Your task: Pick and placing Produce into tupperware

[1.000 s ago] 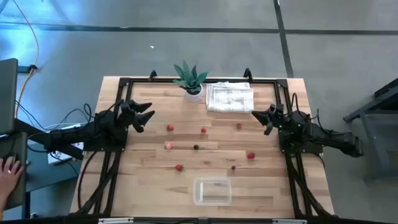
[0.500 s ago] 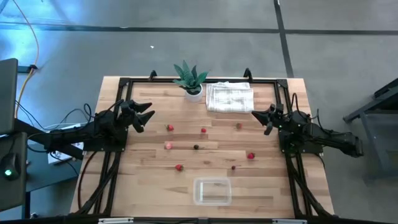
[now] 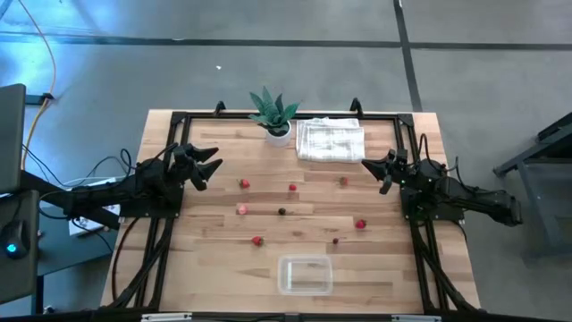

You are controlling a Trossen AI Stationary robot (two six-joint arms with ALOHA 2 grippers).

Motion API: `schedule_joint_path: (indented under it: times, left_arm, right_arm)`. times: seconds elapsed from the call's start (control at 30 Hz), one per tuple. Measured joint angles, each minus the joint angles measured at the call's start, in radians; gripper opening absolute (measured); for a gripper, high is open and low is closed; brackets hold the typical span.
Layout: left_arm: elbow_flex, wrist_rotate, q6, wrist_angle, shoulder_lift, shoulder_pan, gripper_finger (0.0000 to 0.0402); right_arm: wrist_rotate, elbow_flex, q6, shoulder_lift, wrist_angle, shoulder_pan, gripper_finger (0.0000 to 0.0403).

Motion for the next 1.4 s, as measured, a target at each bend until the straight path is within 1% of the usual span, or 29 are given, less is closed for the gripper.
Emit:
schedule_joint_path:
  times: [1.13, 1.27, 1.4]
  left_arm:
    - [0.0, 0.0, -0.001, 0.001, 0.0, 0.0, 0.0299]
    - [0.0, 0.001, -0.078, 0.018, 0.0, 0.0, 0.0299]
    - [0.0, -0.022, -0.152, 0.017, 0.0, 0.0, 0.0299]
  right_arm:
    - [0.0, 0.0, 0.0, 0.0, 0.0, 0.0, 0.0]
    - [0.0, 0.0, 0.0, 0.0, 0.0, 0.0, 0.0]
    - [0.0, 0.0, 0.0, 0.0, 0.0, 0.0, 0.0]
